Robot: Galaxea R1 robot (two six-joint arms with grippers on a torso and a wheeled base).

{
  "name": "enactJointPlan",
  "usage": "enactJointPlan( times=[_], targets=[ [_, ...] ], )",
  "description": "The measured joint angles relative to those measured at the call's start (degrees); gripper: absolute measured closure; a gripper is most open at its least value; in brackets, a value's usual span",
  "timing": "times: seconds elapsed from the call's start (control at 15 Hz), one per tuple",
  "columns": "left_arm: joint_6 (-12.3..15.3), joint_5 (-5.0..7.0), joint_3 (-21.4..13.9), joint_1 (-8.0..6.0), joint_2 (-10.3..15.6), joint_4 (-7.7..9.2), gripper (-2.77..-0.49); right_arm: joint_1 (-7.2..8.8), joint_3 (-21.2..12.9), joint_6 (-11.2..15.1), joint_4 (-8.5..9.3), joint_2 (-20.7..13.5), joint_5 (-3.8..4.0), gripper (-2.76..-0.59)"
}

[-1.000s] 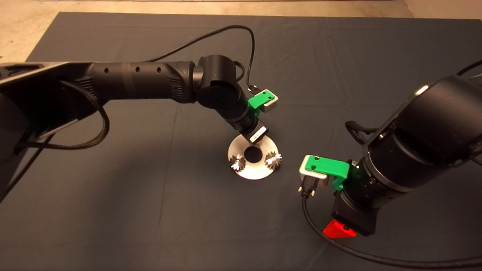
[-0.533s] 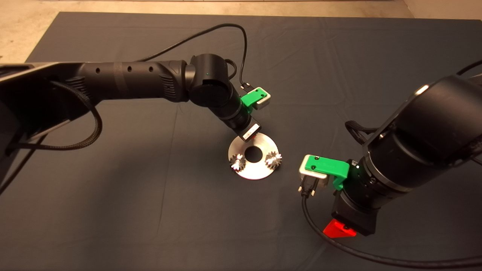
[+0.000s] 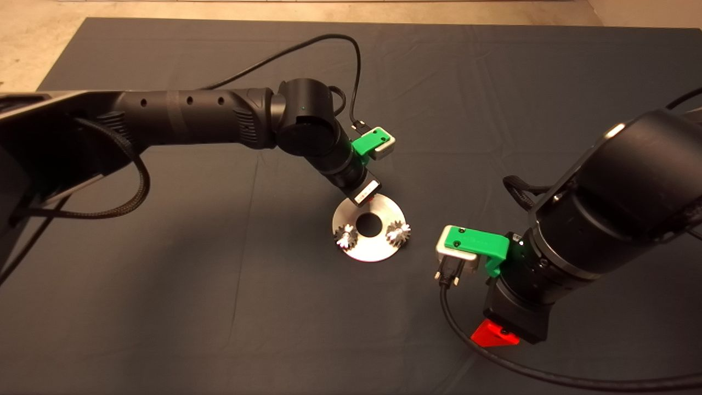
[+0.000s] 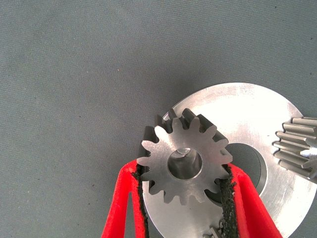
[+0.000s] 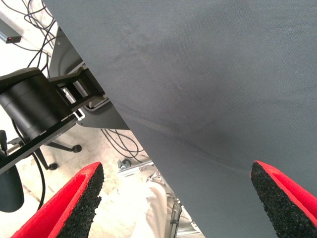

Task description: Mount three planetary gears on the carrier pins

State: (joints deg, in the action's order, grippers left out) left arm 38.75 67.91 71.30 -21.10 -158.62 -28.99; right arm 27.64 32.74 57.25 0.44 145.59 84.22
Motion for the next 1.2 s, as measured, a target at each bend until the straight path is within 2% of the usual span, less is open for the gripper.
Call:
enactJointPlan(
  times=[0.73, 0.87, 1.2],
  targets=[
    [0.8, -0.05, -0.3, 0.34, -0.3, -0.66, -0.59, 0.65, 0.0, 0.0, 0.02, 0.0, 0.00, -2.20],
    [0.9, 0.38, -0.2, 1.26, -1.1, -1.44, -0.59, 0.65, 0.0, 0.0, 0.05, 0.0, 0.00, -2.20],
    [0.8, 0.59, -0.1, 1.62, -3.1, -1.68, -0.58, 0.66, 0.1, -0.2, 0.05, 0.0, -0.02, -2.20]
  ],
)
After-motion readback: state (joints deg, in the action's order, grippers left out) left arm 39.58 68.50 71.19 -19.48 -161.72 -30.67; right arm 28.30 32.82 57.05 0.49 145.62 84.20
